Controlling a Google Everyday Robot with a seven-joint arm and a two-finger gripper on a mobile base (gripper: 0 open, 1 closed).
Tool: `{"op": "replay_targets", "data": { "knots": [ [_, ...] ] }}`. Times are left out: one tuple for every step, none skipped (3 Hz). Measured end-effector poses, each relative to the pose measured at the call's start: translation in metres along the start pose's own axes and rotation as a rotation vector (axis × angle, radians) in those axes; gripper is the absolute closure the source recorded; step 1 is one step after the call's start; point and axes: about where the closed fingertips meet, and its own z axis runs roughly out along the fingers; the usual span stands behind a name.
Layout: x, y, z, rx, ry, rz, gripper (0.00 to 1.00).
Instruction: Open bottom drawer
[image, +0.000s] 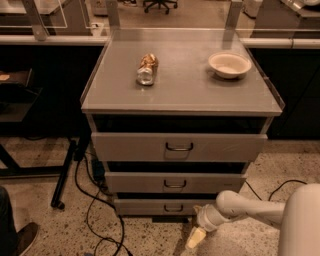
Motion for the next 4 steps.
{"op": "replay_targets", "data": {
  "knots": [
    [-0.001, -0.007, 0.001, 0.009, -0.004, 0.002, 0.0],
    [0.0, -0.003, 0.01, -0.004, -0.023, 0.007, 0.0],
    [-0.01, -0.023, 0.024, 0.038, -0.068, 0.003, 0.0],
    [-0.02, -0.077, 0.023, 0.141, -0.081, -0.013, 0.0]
  ]
}}
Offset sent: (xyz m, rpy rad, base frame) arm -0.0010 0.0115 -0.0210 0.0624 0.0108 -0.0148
